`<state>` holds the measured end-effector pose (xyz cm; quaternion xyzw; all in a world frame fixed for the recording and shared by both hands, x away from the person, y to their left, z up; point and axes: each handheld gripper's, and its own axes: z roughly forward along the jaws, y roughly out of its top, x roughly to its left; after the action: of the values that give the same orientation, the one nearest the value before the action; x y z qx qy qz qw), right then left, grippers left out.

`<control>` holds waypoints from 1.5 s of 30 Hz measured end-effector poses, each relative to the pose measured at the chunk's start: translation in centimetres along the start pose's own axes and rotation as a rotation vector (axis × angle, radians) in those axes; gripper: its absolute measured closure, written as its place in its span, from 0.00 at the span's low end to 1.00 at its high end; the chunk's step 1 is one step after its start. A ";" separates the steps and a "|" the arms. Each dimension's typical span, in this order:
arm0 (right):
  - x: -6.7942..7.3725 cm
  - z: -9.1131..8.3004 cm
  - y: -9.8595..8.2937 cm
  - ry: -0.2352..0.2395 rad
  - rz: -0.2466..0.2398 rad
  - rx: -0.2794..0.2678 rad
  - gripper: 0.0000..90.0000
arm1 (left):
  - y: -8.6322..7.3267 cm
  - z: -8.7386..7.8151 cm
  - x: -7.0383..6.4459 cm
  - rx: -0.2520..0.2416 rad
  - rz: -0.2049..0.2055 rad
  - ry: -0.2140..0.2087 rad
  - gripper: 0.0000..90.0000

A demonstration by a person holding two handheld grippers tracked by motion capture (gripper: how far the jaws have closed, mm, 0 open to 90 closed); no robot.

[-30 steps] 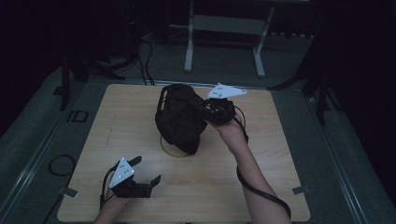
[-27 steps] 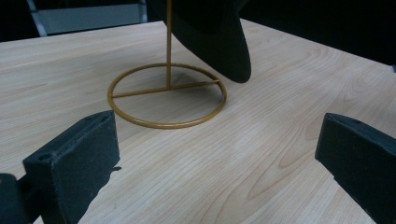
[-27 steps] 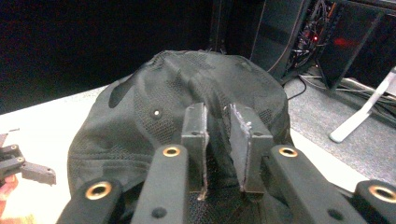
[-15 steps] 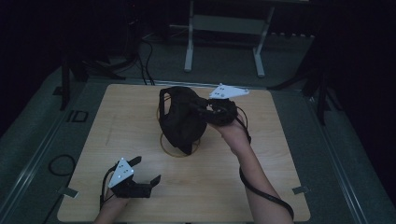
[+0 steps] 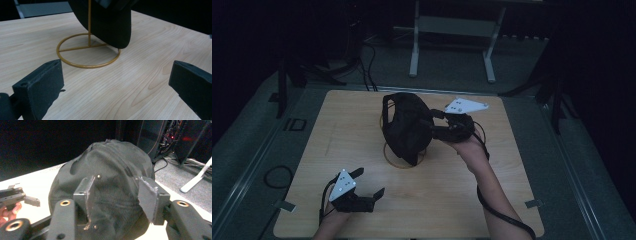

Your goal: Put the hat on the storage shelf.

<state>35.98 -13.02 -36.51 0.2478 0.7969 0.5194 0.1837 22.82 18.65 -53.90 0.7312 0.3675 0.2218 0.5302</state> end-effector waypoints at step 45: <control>0.7 -1.7 -10.9 0.124 0.025 0.072 0.15 | -0.8 -0.1 -0.2 0.033 0.038 0.004 0.00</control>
<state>32.23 -17.54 -45.87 0.2314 0.8218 0.5070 0.1184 22.37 18.68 -54.61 0.7461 0.3584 0.2271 0.5131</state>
